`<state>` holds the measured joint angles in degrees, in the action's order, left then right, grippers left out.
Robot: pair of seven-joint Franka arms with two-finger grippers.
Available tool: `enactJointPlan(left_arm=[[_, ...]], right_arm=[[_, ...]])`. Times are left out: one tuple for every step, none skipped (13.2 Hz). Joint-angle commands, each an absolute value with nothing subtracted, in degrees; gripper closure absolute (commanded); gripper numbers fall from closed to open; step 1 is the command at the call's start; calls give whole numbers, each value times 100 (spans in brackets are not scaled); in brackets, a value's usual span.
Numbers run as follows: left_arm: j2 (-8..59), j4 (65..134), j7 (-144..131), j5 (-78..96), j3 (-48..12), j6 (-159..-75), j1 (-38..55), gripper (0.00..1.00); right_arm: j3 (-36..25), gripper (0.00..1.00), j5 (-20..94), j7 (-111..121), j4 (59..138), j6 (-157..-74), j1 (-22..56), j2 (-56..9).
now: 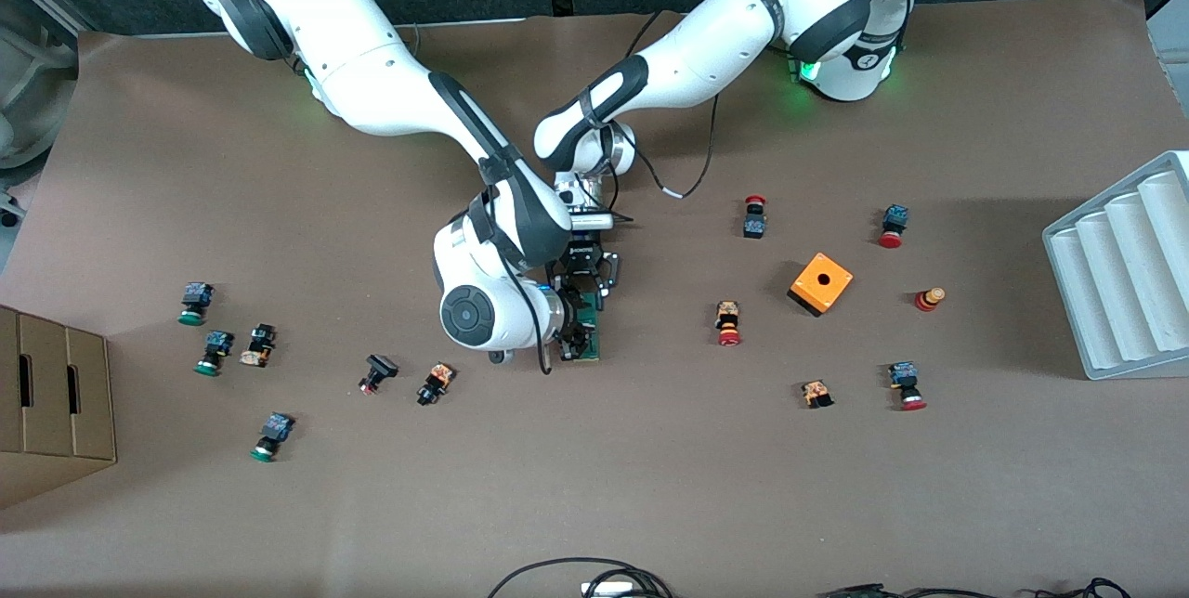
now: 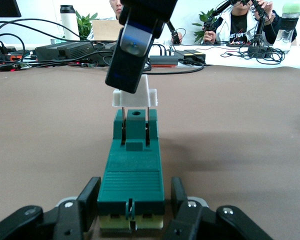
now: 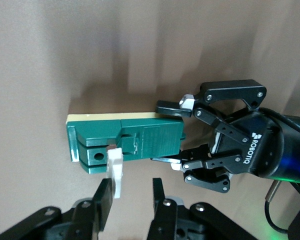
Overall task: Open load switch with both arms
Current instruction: 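Push the white lever over with the right gripper, then press the white lever down flat with the right gripper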
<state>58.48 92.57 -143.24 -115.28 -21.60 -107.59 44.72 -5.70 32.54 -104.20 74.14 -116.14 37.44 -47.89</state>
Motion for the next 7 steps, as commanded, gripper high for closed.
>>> enactJointPlan(left_arm=[[5871,9202,-14414,-11610,-2092,-10679,4562,36],[5871,9202,-14414,-11610,-2092,-10679,4570,36],[5871,9202,-14414,-11610,-2092,-10679,4570,36],[5871,9202,-14414,-11610,-2092,-10679,4562,36],[5871,9202,-14414,-11610,-2092,-10679,4570,36],[5871,9202,-14414,-11610,-2092,-10679,4570,36],[5871,9202,-14414,-11610,-2092,-10679,4570,36]], right_arm=[[-554,60,3138,-10397,7752,-11558,3779,-4562],[-545,60,3103,-10363,7804,-11558,3788,-4527],[-536,60,3059,-10362,7839,-11566,3832,-4518],[-527,60,3050,-10354,7866,-11566,3849,-4518],[-527,60,3041,-10354,7866,-11566,3850,-4518],[-527,60,3024,-10354,7875,-11566,3850,-4518],[-527,60,2954,-10345,7875,-11575,3858,-4518]])
